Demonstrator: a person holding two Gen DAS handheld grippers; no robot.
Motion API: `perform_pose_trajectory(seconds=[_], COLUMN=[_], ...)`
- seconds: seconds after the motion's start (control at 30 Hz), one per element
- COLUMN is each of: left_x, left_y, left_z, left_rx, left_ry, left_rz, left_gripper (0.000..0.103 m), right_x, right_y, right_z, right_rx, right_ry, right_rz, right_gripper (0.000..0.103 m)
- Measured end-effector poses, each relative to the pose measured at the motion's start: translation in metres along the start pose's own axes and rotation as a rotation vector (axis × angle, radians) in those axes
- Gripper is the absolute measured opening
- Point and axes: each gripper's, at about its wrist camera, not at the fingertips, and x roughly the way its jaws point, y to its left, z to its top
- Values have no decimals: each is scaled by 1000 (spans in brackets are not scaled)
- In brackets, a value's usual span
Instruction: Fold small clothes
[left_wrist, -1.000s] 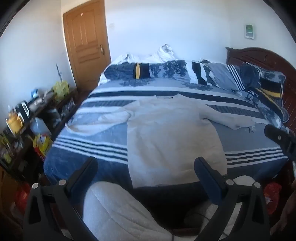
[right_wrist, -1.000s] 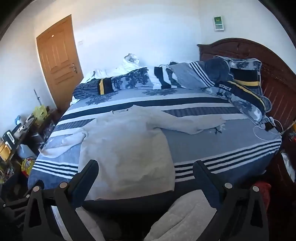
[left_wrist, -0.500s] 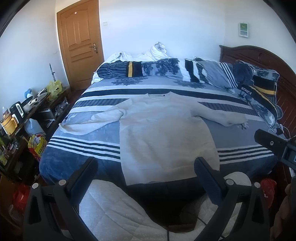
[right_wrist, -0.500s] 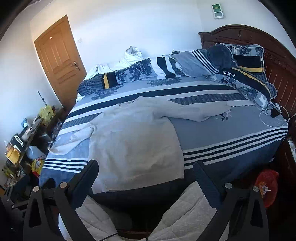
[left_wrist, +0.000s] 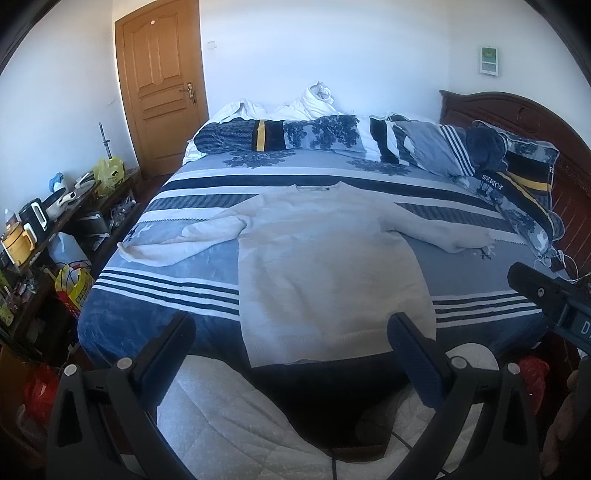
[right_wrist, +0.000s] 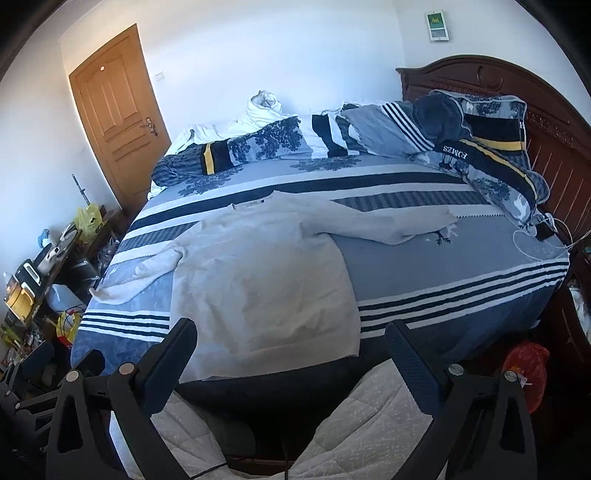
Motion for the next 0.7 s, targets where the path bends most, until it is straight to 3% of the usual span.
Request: perform_pose_trajectory(seconds=[0.7], left_x=[-2], left_y=[13], left_z=[0], left_rx=[-32], left_ry=[8], left_rz=[4], left_gripper=[103], right_x=[-6], right_y=[11], right_z=[2], right_rx=[-50], right_ry=[-23], right_rz=[-26], right_gripper=[103])
